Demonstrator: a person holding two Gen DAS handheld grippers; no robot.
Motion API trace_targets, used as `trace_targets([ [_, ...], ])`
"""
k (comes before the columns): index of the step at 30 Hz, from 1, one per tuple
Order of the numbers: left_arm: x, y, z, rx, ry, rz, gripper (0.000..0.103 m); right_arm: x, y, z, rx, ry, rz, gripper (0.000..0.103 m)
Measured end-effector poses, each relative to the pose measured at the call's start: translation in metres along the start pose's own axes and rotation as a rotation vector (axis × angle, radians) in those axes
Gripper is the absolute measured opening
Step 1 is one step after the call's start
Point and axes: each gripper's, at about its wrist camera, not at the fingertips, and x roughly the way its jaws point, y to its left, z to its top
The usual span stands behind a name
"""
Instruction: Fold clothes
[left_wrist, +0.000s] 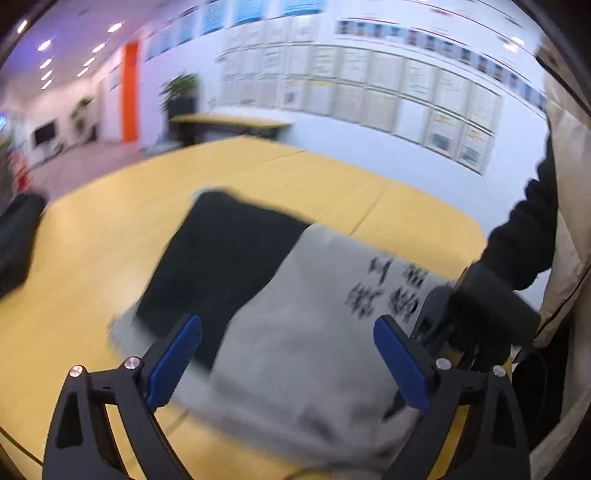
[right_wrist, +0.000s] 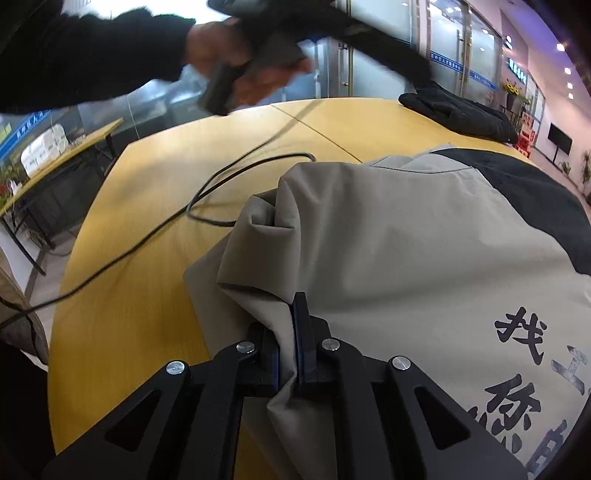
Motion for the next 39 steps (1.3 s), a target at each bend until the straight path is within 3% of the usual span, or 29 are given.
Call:
trace_targets([
  [2,0.029,-0.009,0.003,0.046,0.036,-0.041,0.097,-0.003,-0.001,-0.003,-0.009,0.008,-0.006,0.007],
  [6,0.083,-0.017,-0.032,0.139,0.217,-0.044,0.096,-0.015,0.0,-0.01,-0.037,0.011,-0.032,0.009],
  [8,0.087,-0.021,-0.046,0.186,0.221,-0.025,0.096,-0.027,0.003,-0.016,-0.055,0.009,-0.051,0.013],
  [11,0.084,-0.019,-0.046,0.172,0.217,-0.034,0.096,-0.066,0.009,-0.027,-0.048,-0.039,-0.107,0.039],
  [12,0.082,-0.019,-0.045,0.182,0.218,-0.036,0.096,-0.087,0.009,-0.033,-0.021,-0.073,-0.142,0.055],
  [14,0.08,-0.019,-0.044,0.196,0.219,-0.037,0.097,-0.123,0.005,-0.05,0.01,-0.084,-0.25,0.073],
  [16,0.078,-0.018,-0.042,0.203,0.217,-0.037,0.097,-0.148,0.001,-0.069,0.014,-0.049,-0.375,0.077],
  [18,0.076,-0.018,-0.041,0.208,0.213,-0.035,0.097,-0.143,-0.003,-0.089,-0.063,0.07,-0.453,0.079],
  [21,0.087,-0.022,-0.041,0.21,0.21,-0.031,0.097,-0.135,-0.009,-0.116,-0.167,0.233,-0.56,0.073],
  [23,0.091,-0.023,-0.041,0.21,0.209,-0.027,0.098,-0.13,-0.019,-0.109,-0.115,0.201,-0.568,0.071],
  [25,0.093,-0.024,-0.041,0.215,0.207,-0.023,0.098,-0.133,-0.036,-0.097,0.025,0.113,-0.566,0.069],
  [28,0.096,-0.024,-0.042,0.216,0.196,-0.019,0.098,-0.139,-0.061,-0.098,0.215,0.087,-0.572,0.055],
  [29,0.096,-0.024,-0.043,0.217,0.191,-0.019,0.098,-0.143,-0.068,-0.103,0.274,0.09,-0.58,0.039],
  [34,0.105,-0.031,-0.045,0.247,0.193,-0.044,0.098,-0.161,-0.104,-0.132,0.599,0.095,-0.597,0.03],
  [39,0.108,-0.031,-0.043,0.257,0.194,-0.046,0.098,-0.175,-0.116,-0.161,0.902,0.079,-0.502,0.022],
])
